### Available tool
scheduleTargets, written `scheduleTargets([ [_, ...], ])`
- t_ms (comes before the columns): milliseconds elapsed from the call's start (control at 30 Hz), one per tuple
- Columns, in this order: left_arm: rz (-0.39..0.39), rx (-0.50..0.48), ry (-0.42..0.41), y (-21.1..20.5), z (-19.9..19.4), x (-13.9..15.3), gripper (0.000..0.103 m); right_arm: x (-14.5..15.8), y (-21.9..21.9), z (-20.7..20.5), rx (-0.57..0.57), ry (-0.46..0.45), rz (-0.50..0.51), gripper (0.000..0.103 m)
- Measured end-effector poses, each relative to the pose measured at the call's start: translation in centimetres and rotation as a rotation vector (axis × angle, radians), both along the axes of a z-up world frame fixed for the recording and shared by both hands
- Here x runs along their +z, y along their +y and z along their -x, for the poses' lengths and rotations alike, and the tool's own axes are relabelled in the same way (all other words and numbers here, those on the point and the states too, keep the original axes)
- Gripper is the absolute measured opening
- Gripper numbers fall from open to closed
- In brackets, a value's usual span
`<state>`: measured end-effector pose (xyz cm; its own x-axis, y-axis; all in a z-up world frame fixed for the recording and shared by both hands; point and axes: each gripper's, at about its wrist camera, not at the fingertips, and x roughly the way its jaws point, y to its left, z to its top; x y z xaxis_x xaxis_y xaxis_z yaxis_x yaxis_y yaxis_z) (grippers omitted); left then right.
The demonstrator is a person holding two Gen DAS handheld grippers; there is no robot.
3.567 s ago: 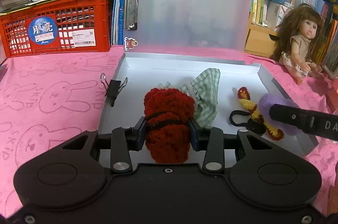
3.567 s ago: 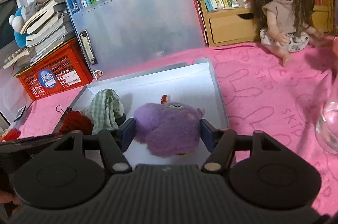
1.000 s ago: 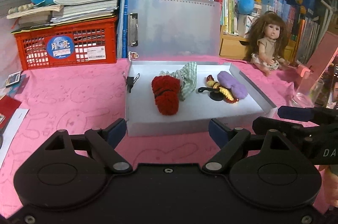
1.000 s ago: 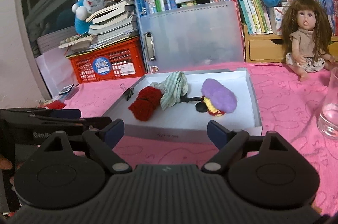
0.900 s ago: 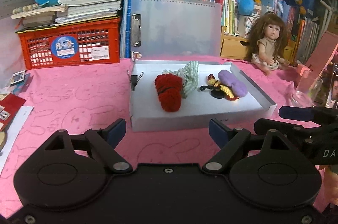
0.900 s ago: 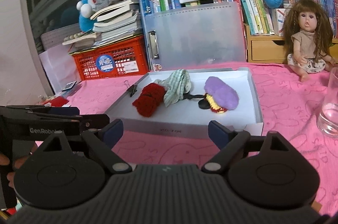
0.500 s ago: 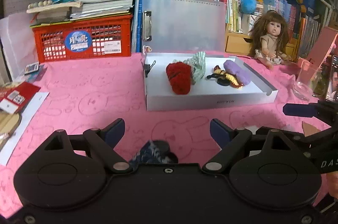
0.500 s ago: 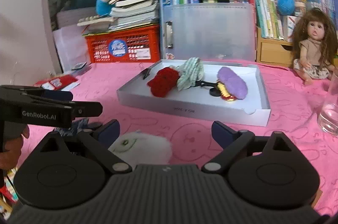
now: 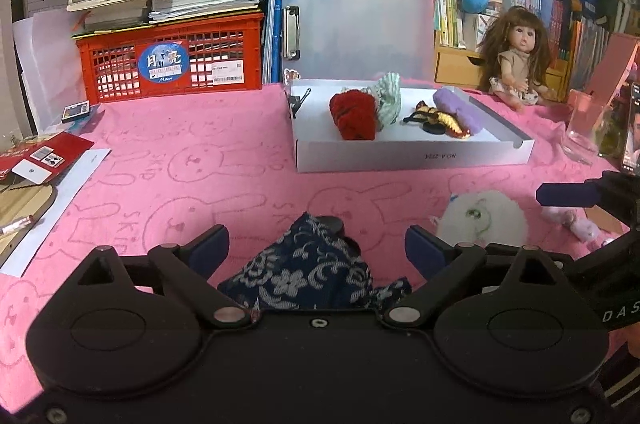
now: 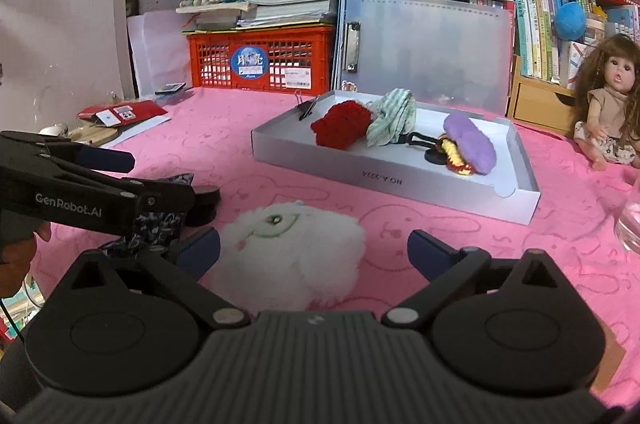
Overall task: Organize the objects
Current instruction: 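Grasp the blue floral pouch with the left gripper while the right approaches the white fluffy plush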
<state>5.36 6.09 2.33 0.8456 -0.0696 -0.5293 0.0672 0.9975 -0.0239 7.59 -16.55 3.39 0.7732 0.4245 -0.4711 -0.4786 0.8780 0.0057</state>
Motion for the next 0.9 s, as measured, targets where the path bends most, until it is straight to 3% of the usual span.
scheduleTargets([
  [900,-0.01,0.019,-0.028,-0.2,1.5,-1.2,0.1,-1.8,0.7,-0.4,-0.007,0.019,0.028,0.103],
])
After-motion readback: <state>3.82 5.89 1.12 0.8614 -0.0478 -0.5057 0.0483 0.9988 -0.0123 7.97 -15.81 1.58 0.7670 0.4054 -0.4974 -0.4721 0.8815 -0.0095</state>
